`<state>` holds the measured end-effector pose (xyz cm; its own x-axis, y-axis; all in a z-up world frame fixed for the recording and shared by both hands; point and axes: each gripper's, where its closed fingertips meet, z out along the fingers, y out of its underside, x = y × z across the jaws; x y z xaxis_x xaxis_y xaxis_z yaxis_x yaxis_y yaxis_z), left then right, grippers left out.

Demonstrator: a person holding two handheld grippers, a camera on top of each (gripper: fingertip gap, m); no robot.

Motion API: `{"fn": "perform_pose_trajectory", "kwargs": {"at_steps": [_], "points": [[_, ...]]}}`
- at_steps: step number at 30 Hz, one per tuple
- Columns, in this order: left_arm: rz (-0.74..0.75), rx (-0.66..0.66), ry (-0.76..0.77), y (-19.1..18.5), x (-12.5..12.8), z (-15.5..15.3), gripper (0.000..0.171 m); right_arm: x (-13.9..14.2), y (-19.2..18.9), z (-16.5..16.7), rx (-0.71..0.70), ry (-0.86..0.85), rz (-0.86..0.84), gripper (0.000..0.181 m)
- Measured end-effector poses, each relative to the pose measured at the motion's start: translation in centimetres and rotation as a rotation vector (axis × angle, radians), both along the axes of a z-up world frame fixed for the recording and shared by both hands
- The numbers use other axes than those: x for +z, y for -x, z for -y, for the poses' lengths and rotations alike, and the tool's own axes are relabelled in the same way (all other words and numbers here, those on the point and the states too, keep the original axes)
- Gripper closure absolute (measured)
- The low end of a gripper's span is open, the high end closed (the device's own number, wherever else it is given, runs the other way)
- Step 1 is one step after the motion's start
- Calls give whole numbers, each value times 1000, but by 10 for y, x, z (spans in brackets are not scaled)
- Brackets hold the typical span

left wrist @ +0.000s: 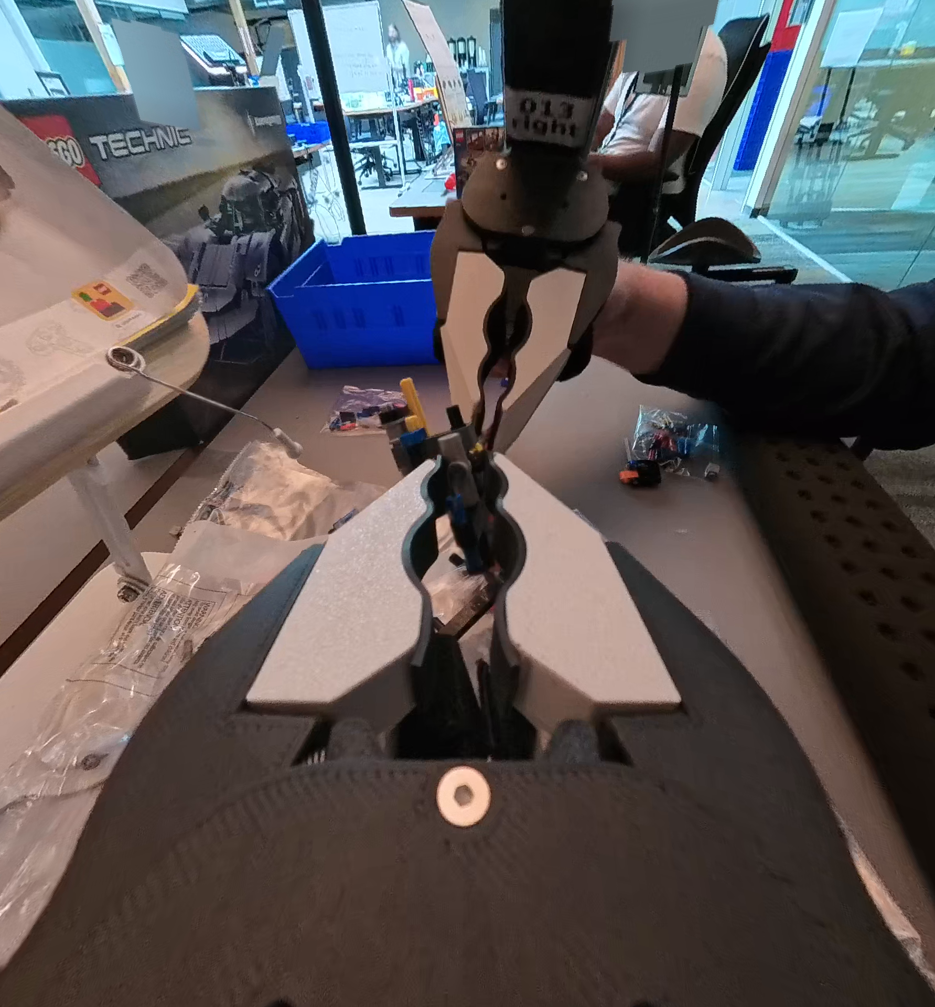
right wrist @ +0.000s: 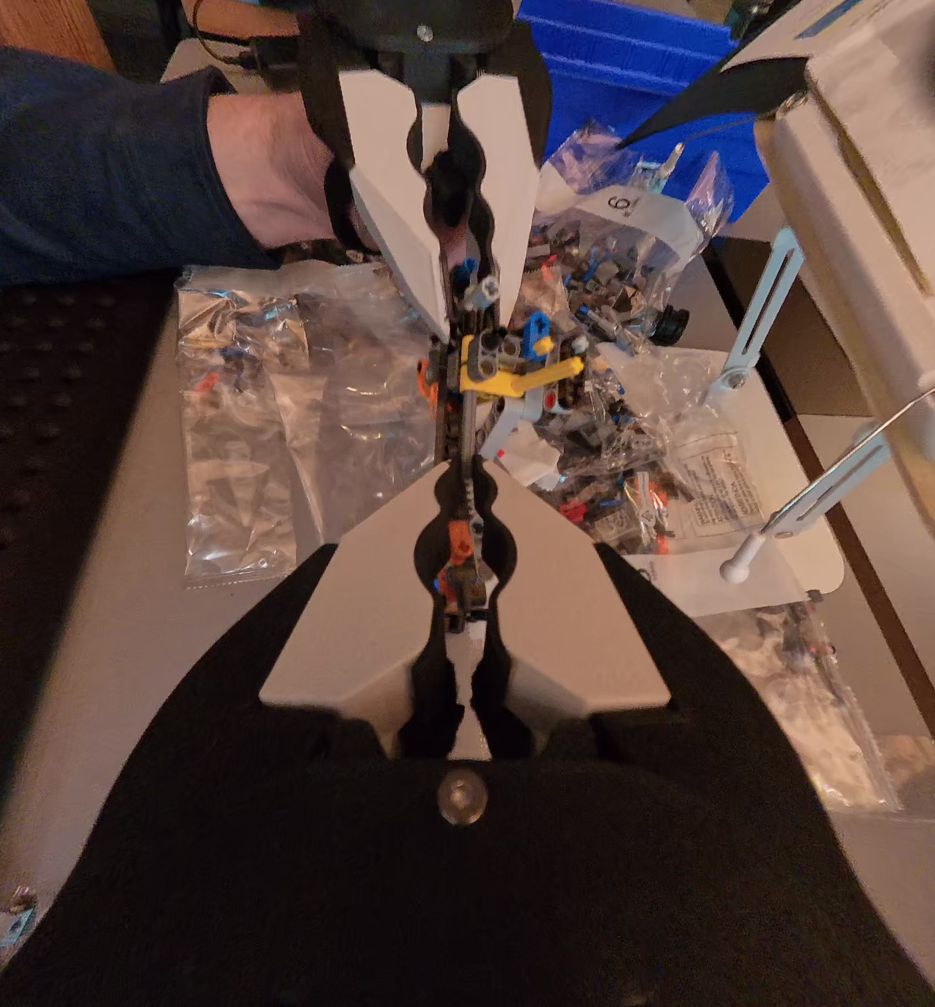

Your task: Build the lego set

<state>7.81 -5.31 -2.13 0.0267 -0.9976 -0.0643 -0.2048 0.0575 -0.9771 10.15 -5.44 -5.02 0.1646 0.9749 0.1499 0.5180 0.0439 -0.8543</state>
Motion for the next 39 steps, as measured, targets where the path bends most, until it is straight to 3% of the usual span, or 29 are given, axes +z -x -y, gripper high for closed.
{"fn": "perform_pose_trajectory", "kwargs": {"at_steps": [8,9,11,16,34,39], "points": [[25,3,11,-4,1,-1,160,-12,11,10,56,108,-8,150],[28,2,13,-5,1,-1,160,-15,11,10,53,116,7,150],[38,-5,16,-5,3,1,160,-24,8,9,48,120,45,169],[31,-5,12,-6,2,1,160,-27,5,10,48,140,58,170],[5,6,-1,-6,-2,-1,160,-25,-13,9,40,175,31,137],[16,5,0,-5,0,-1,160,-30,-13,9,43,196,33,138]]}}
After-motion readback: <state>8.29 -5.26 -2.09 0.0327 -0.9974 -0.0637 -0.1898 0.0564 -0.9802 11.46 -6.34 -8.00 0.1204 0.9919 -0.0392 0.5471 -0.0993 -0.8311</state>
